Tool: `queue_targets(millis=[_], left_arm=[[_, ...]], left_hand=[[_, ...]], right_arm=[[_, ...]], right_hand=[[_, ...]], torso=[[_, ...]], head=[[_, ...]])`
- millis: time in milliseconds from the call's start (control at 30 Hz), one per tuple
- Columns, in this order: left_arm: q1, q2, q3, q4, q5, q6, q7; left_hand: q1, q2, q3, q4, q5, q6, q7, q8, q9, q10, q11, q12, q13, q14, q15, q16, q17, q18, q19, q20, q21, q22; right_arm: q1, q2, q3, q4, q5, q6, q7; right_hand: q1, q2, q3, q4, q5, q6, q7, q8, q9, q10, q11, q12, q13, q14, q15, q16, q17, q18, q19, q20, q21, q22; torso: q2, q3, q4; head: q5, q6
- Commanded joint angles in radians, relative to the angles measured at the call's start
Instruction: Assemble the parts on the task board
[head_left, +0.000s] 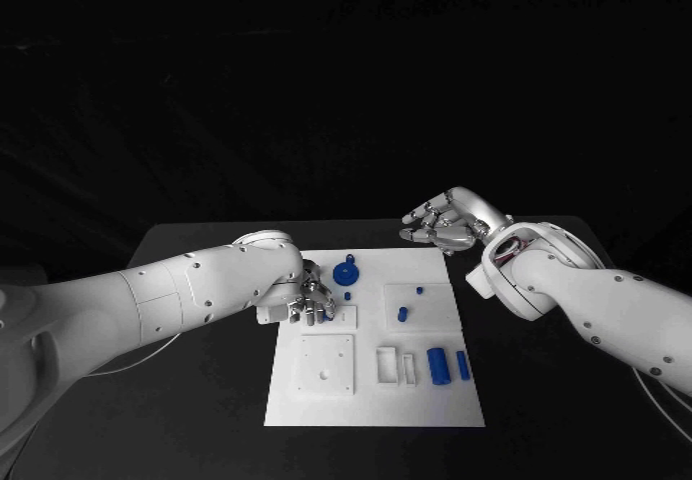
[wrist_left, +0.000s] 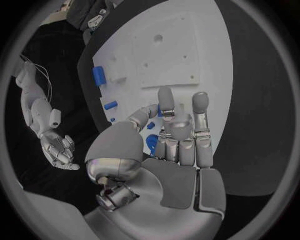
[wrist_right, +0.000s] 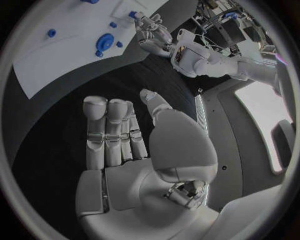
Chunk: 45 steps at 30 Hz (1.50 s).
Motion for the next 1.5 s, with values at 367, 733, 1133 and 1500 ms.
queue_targets(millis=[367,733,1133,1500], left_arm=[[-0.007,0.030,-0.002,-0.023,0.011,0.037,0.000],[-0.014,0.043,-0.002,-0.031,0.018,0.043,-0.001],[-0.015,0.034,-0.002,-0.028,0.008,0.005,-0.007],[-0.013,-0.034,0.007,0.039,0.022,-0.071,0.028]], left_hand=[[-0.014,0.011,0.143,-0.144,-0.004,0.085,-0.076,0.000,0.005,0.046,-0.010,0.005,0.001,0.007,-0.003,-0.003,0.001,0.015,0.002,0.005,0.002,0.017],[-0.025,0.015,0.126,-0.139,-0.015,0.092,-0.080,0.001,0.014,0.046,-0.011,0.006,0.002,0.007,-0.004,-0.003,0.002,0.011,0.005,0.005,-0.006,0.015],[-0.033,-0.040,-0.080,-0.014,-0.193,0.056,-0.087,-0.004,-0.004,0.044,-0.008,-0.007,0.000,-0.006,-0.007,-0.026,-0.037,-0.010,0.014,0.002,-0.046,-0.001],[0.093,-0.168,-0.332,0.209,-0.411,-0.071,-0.033,-0.004,-0.316,0.042,0.019,-0.049,0.005,-0.031,0.005,-0.056,-0.117,-0.012,0.021,0.010,-0.097,0.007]], right_arm=[[0.000,0.003,0.001,0.000,0.001,0.004,0.011],[0.000,0.006,0.001,-0.002,0.001,0.004,0.011],[0.000,0.006,0.001,-0.005,0.001,0.004,0.012],[0.000,0.001,0.001,-0.014,0.001,-0.001,0.013]], right_hand=[[-0.001,-0.007,0.006,0.001,0.008,0.001,0.000,0.004,0.000,0.004,0.000,0.000,-0.002,0.002,-0.002,-0.006,0.000,-0.002,0.021,0.005,0.001,0.076],[-0.001,-0.007,0.006,0.001,0.008,0.001,0.000,0.004,0.000,0.004,0.000,0.000,-0.002,0.002,-0.002,-0.006,0.000,-0.002,0.021,0.005,0.001,0.076],[-0.004,-0.007,0.006,0.004,0.009,-0.001,0.001,0.003,0.000,0.004,0.000,0.000,-0.002,0.001,-0.002,-0.007,0.000,-0.002,0.020,0.005,-0.001,0.076],[-0.005,-0.010,0.003,0.006,0.010,-0.008,0.003,0.003,0.000,0.003,0.001,-0.001,-0.003,0.001,-0.001,-0.008,0.000,-0.001,0.020,0.005,-0.005,0.075]], torso=[[0.001,0.0006,-0.0007],[-0.001,0.0004,0.0001],[-0.001,-0.0020,0.0007],[-0.003,-0.0038,0.0018]], head=[[-0.002,-0.001],[-0.005,-0.002],[-0.007,0.001],[-0.008,0.007]])
